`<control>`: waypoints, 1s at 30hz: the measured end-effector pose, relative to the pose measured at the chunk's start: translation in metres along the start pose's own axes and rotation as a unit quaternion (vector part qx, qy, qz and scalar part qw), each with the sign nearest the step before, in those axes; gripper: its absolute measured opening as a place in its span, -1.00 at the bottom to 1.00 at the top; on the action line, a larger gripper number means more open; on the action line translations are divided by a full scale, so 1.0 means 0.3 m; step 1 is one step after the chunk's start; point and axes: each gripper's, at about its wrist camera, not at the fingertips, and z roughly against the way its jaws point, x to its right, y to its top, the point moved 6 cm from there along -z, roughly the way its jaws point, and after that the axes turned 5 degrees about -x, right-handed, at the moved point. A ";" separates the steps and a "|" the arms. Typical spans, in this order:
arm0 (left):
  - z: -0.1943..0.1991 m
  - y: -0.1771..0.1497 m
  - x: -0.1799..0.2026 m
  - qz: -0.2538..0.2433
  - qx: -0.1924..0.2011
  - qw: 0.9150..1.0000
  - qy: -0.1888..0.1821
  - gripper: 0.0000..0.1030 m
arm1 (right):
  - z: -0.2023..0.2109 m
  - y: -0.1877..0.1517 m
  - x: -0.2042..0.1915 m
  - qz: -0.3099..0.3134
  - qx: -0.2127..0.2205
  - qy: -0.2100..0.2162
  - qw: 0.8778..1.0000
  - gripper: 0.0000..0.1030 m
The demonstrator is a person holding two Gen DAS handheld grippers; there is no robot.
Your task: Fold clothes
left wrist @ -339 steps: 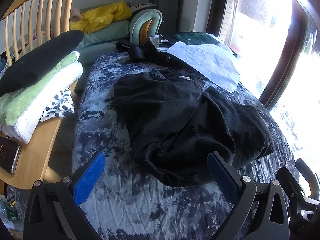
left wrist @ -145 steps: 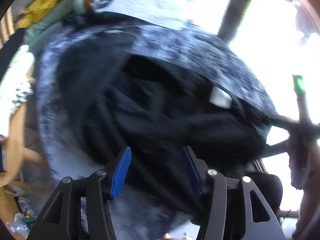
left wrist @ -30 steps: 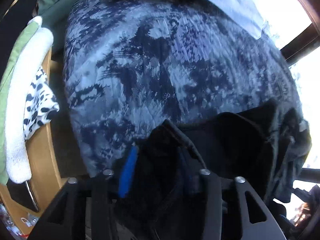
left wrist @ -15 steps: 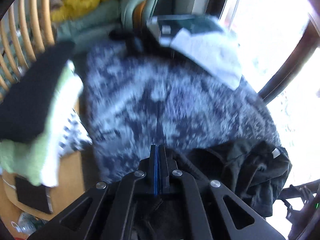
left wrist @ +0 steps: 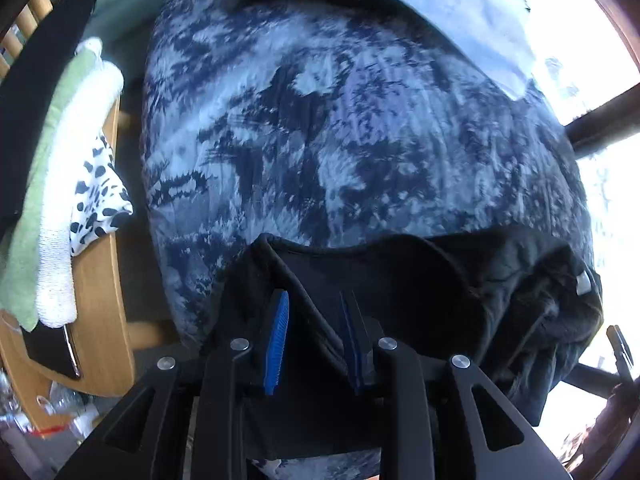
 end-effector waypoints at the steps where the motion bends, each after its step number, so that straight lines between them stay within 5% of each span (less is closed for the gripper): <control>1: -0.005 0.009 -0.003 0.005 -0.003 1.000 0.001 -0.41 | -0.023 0.029 0.002 -0.003 -0.010 0.004 1.000 0.26; 8: -0.050 0.027 -0.024 0.011 -0.043 0.999 0.023 -0.27 | -0.187 0.124 0.038 -0.029 -0.068 0.009 0.997 0.15; 10: -0.057 0.026 -0.030 0.010 -0.050 0.998 0.029 -0.27 | -0.224 0.123 0.037 -0.029 -0.086 0.022 0.996 -0.27; 13: -0.076 0.028 -0.031 -0.003 -0.061 0.998 0.029 -0.27 | -0.238 0.117 0.019 -0.014 -0.092 0.028 0.995 -0.62; 23: -0.162 0.044 -0.040 0.017 -0.078 0.995 0.055 -0.23 | -0.067 0.109 -0.065 0.078 0.006 -0.021 0.997 -0.80; 26: -0.154 0.042 -0.067 0.035 -0.056 0.996 0.066 -0.85 | -0.001 0.108 -0.078 0.086 0.033 -0.029 0.995 -0.80; 30: -0.083 0.017 -0.095 0.031 -0.028 0.998 0.054 -0.88 | 0.075 0.106 -0.110 0.093 0.059 -0.041 0.993 -0.82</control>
